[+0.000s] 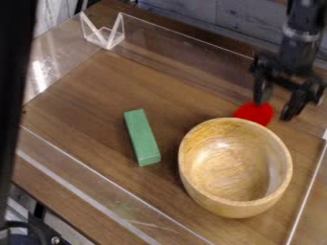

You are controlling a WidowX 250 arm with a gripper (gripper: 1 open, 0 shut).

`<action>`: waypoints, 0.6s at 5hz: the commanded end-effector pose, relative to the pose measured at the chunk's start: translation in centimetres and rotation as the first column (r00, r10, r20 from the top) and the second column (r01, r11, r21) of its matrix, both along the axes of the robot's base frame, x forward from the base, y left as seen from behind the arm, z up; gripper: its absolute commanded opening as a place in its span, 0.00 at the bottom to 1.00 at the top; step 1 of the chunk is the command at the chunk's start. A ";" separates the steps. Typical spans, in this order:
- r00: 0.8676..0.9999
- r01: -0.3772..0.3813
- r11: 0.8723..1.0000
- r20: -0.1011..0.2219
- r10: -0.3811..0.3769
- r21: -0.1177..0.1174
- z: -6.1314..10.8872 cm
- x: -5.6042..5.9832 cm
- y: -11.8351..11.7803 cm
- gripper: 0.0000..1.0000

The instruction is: Move the red object to the left side of the table

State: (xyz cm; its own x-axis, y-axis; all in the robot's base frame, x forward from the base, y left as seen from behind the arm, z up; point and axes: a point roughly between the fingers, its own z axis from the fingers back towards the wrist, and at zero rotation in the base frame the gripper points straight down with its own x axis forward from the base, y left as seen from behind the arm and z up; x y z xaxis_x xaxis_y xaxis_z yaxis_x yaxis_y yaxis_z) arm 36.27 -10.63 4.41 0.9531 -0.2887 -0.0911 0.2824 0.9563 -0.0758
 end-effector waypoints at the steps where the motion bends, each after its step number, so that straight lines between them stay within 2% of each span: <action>1: 0.998 0.036 0.999 0.061 -0.034 -0.033 -0.5 1.3 0.4 0.00; 2: 0.996 0.057 0.998 0.066 -0.054 -0.041 -1.7 0.9 -0.1 1.00; 3: 0.996 0.073 0.997 0.064 -0.070 -0.039 -2.2 0.6 -0.4 1.00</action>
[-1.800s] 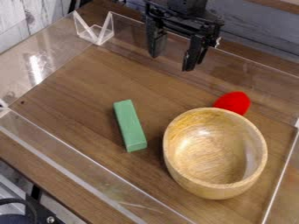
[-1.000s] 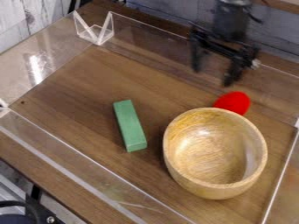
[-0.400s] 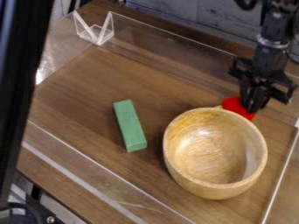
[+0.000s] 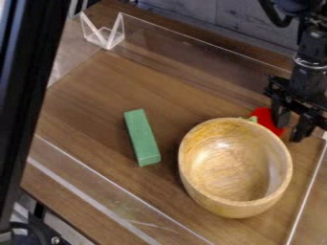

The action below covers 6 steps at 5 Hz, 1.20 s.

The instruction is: Move the red object to the left side of the table

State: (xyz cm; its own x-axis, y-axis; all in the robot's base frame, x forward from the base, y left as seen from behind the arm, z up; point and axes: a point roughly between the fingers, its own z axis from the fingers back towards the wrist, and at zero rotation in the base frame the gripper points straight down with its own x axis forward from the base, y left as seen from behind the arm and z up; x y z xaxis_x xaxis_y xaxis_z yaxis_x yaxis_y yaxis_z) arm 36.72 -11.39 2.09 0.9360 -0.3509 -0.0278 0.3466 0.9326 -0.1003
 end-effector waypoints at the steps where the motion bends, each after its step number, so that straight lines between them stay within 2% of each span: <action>1: 1.000 0.007 1.000 0.015 -0.007 0.012 -0.1 0.1 1.6 0.00; 2: 1.000 0.005 1.000 0.021 -0.006 0.023 0.0 0.2 2.8 0.00; 3: 1.000 0.010 1.000 0.013 -0.010 0.030 0.1 0.2 3.7 1.00; 4: 0.999 -0.048 0.998 0.003 0.048 0.037 0.1 0.2 4.5 1.00; 5: 0.994 -0.107 0.993 0.010 0.106 0.051 0.1 0.3 5.3 0.00; 6: 0.998 -0.069 0.996 0.016 0.068 0.062 0.3 0.3 5.0 0.00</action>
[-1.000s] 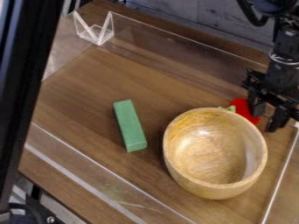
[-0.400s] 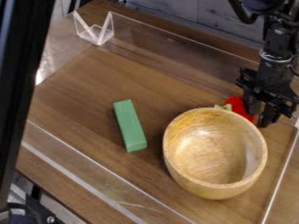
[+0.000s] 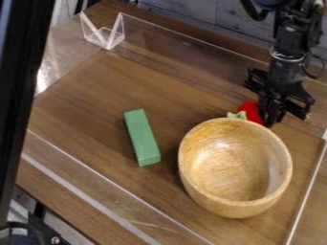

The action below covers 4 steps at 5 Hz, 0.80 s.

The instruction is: Move the red object to the left side of the table

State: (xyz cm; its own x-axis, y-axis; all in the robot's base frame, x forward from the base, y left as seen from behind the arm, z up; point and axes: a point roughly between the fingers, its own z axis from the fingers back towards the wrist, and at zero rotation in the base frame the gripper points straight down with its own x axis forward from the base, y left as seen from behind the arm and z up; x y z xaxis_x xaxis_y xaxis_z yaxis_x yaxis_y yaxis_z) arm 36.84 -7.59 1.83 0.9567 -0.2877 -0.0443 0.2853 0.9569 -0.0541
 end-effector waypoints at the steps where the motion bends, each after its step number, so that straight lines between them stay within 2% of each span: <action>1: 0.999 0.041 0.999 0.020 -0.042 0.018 0.6 0.1 0.4 0.00; 3: 0.998 0.045 0.999 0.031 -0.046 0.025 2.5 0.0 -1.0 0.00; 4: 0.999 0.012 1.000 0.035 -0.013 0.025 2.3 0.1 -1.2 1.00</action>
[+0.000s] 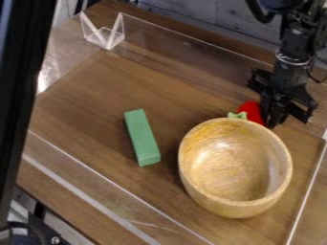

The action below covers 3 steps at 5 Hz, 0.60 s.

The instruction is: Move the red object to the left side of the table

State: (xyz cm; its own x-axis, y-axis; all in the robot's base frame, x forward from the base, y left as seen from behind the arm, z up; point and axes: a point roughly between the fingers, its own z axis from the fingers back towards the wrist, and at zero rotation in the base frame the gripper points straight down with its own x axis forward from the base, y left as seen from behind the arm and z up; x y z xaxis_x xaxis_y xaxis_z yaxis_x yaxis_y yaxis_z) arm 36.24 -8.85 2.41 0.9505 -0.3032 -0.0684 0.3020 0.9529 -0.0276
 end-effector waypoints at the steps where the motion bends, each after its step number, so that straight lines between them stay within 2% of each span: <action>1: 0.998 -0.037 0.999 0.057 0.037 -0.010 1.4 0.8 -0.1 1.00; 3: 0.998 -0.051 0.999 0.044 0.051 -0.003 0.4 1.2 1.6 1.00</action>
State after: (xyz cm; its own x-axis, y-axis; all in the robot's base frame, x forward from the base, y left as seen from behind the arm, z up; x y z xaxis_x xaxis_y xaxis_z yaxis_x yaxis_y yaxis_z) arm 36.80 -8.70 2.29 0.9618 -0.2700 -0.0446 0.2691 0.9628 -0.0256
